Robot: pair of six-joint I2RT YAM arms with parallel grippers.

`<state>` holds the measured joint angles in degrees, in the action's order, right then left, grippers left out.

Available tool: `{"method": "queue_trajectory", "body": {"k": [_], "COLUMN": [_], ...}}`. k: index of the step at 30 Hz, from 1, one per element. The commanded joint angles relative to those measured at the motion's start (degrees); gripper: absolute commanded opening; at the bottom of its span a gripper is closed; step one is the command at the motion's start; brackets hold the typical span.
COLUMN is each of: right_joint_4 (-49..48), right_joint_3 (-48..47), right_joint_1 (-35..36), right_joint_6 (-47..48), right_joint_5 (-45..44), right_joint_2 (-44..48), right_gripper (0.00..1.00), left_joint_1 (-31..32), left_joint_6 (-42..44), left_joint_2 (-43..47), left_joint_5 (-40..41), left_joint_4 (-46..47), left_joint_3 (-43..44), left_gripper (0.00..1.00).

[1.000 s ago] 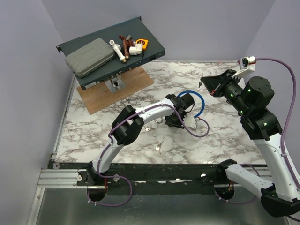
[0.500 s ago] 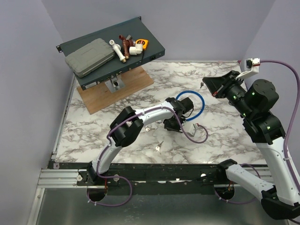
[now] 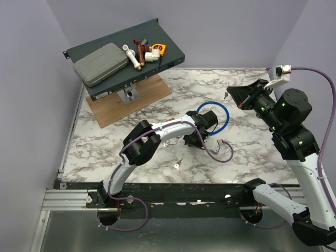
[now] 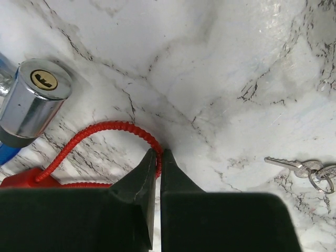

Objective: Unlock with the key
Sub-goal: Move the lock to the center of the board.

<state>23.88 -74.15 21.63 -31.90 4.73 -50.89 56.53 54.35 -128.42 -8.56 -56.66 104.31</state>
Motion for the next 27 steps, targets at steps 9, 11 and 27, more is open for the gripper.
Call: {"method": "queue_trajectory", "body": {"k": [9,11,27], "right_joint_4": [0.4,0.0,-5.1], "right_joint_3": [-1.2,-1.1,5.0], "right_joint_1": [-0.5,-0.5,-0.4], "right_joint_6": [1.7,1.9,1.1], "right_joint_5": [-4.0,-4.5,-5.2], "right_joint_2": [0.1,0.1,-1.4], "right_gripper": [0.01,0.01,0.01], "left_joint_1": [-0.5,-0.9,-5.5], "left_joint_6": [-2.9,-3.6,-17.1], "left_joint_2": [11.1,14.5,35.4], "left_joint_5": [-1.5,-3.0,-26.0], "left_joint_4": [-9.0,-12.2,-28.7], "left_joint_3": [3.7,4.4,4.0], "left_gripper": [0.0,0.0,0.0]}}
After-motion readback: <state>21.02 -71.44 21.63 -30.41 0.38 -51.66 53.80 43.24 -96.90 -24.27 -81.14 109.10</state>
